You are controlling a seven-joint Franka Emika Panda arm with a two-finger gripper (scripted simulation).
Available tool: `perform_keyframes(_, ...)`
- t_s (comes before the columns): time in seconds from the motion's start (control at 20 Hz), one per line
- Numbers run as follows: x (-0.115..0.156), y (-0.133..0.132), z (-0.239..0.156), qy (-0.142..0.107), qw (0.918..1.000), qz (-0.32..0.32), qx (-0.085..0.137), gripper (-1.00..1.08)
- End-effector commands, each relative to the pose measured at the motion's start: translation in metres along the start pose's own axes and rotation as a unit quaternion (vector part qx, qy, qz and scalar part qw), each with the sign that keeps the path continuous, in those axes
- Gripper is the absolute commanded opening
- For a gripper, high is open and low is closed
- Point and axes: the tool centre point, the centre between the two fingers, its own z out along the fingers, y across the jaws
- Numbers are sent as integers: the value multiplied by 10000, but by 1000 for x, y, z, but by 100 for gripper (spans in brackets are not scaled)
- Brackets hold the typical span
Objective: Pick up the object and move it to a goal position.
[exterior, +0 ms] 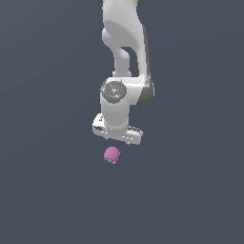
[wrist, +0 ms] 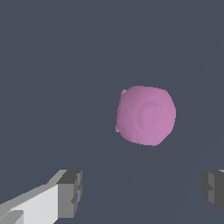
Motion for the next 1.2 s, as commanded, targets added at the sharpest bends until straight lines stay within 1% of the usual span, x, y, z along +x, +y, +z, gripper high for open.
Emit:
perform_keyframes(0.0, 14, 7, 7, 66, 9996, 286, 17, 100)
perform_keyframes(0.2, 30, 15, 16, 145, 9980, 612, 35, 100)
perform_keyframes(0.4, 38, 20, 21, 189, 9967, 792, 44, 100)
perform_keyframes(0.8, 39, 21, 27, 190, 9965, 810, 43, 100)
perform_keyframes(1.15, 40, 21, 61, 196, 9964, 828, 45, 100)
